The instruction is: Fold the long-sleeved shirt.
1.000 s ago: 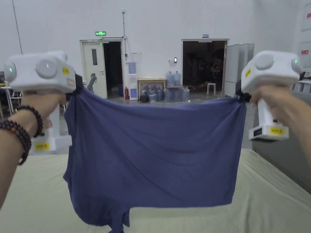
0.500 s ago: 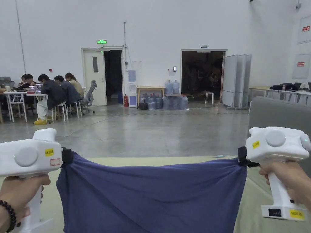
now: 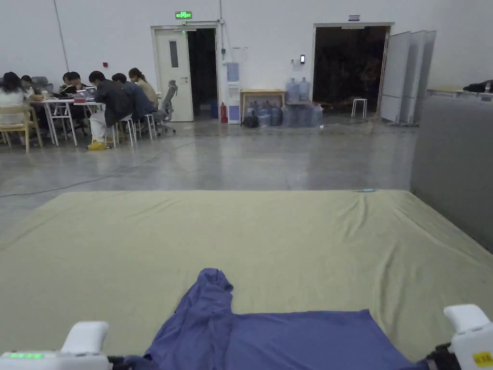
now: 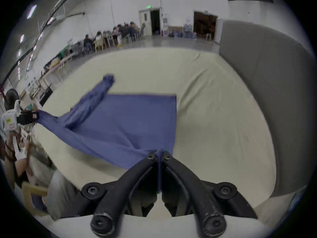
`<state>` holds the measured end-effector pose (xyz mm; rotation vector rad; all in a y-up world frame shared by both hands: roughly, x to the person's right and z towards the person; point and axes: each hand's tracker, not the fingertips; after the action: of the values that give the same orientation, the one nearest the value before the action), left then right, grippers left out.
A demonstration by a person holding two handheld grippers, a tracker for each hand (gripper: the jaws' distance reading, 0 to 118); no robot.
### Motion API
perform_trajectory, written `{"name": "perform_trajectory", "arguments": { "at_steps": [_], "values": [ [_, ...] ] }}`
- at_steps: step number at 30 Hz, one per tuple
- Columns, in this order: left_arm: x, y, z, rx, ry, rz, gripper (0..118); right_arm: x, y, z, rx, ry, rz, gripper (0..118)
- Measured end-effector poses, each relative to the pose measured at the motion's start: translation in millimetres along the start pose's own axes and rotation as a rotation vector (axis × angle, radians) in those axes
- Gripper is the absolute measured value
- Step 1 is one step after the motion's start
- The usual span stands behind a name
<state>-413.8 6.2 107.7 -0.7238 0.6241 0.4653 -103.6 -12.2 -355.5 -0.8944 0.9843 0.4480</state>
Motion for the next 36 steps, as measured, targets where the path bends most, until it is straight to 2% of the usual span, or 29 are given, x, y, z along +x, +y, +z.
{"name": "perform_trajectory", "arguments": {
  "at_steps": [3,7,13,14,15,16,17,18,19,20,21,22,24,25,26,27,28,32,36],
  "values": [
    [1,-52,-1,-0.135,0.071,-0.031,0,-6,-53,-6,-0.141,0.036,0.042,0],
    [1,-88,7,-0.228,0.048,-0.023,0,-2,-96,-10,-0.275,0.027,0.067,0],
    [4,-102,5,-0.261,0.026,-0.023,0,0,-117,-28,-0.312,0.011,0.047,0],
    [-6,-104,-1,-0.24,0.04,-0.024,0,1,-116,-31,-0.307,0.006,0.042,13],
    [-8,-101,-2,-0.217,0.046,-0.01,0,3,-113,-32,-0.299,0.01,0.027,13],
    [-9,-98,-2,-0.193,0.041,0.009,1,3,-111,-32,-0.292,0.011,0.004,19],
    [-10,-95,1,-0.162,0.039,0.032,14,0,-107,-23,-0.293,-0.001,-0.003,38],
    [-8,-92,3,-0.148,0.041,0.038,47,-2,-105,-20,-0.293,-0.01,-0.006,72],
    [-8,-88,4,-0.15,0.039,0.03,89,-3,-102,-14,-0.273,-0.047,0.015,99],
    [-8,-84,8,-0.134,0.036,0.028,118,-3,-98,-8,-0.235,-0.061,0.03,104],
    [-8,-78,17,-0.073,0.011,0.024,118,-3,-91,-2,-0.207,-0.071,0.031,104],
    [-7,-72,17,-0.086,0.023,0.025,118,-3,-84,4,-0.192,-0.077,0.02,104],
    [-5,-56,19,-0.09,0.03,0.024,117,-5,-69,13,-0.156,-0.082,-0.014,100],
    [-4,-49,21,-0.083,0.04,0.026,110,-6,-63,17,-0.107,-0.075,-0.026,83],
    [-5,-44,25,-0.049,0.038,0.015,68,-9,-58,19,-0.07,-0.062,-0.027,26],
    [-3,-37,23,-0.035,0.032,-0.005,11,-14,-53,16,-0.062,-0.062,-0.028,0],
    [1,-29,16,-0.043,0.049,-0.005,0,-16,-49,14,-0.05,-0.056,-0.036,0],
    [2,19,-6,-0.028,0.011,-0.032,0,-19,-32,-8,-0.072,0.028,-0.029,0],
    [22,92,-49,0.005,0.004,-0.08,0,-30,-18,-32,-0.093,0.038,0.004,0]
  ]
}}
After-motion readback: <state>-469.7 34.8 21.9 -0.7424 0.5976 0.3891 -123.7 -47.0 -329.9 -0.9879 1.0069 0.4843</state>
